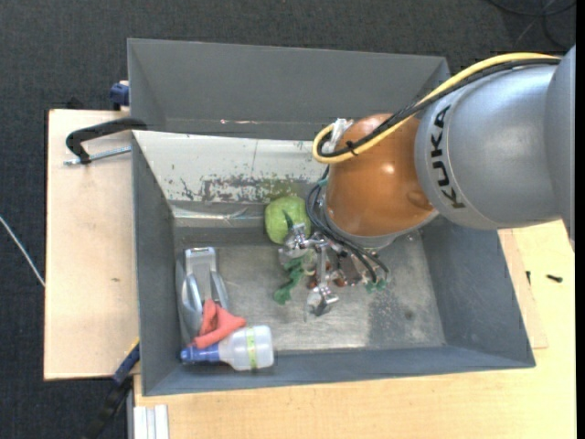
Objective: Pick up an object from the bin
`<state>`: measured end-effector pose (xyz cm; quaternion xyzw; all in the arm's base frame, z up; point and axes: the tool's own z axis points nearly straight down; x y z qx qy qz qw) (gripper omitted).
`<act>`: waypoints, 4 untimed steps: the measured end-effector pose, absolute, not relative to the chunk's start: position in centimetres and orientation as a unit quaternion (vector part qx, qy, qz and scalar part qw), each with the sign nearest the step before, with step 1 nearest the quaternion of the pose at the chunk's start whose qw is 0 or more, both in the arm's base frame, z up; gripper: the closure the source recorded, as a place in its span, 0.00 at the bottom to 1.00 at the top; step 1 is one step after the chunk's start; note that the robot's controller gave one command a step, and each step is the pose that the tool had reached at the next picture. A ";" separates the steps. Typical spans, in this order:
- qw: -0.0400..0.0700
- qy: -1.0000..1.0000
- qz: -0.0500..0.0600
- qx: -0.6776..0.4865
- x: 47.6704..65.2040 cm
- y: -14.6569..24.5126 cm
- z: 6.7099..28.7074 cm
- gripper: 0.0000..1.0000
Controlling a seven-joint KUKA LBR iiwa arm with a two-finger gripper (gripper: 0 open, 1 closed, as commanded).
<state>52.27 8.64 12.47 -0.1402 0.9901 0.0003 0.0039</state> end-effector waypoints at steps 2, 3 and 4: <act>0.000 0.981 0.001 -0.193 51.0 6.4 8.6 1.00; 0.000 0.982 0.001 -0.189 51.3 6.4 11.7 1.00; 0.002 0.984 0.001 -0.176 50.5 5.9 16.0 1.00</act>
Offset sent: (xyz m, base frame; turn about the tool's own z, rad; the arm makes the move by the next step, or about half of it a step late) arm 0.0000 0.0000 0.0000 0.0000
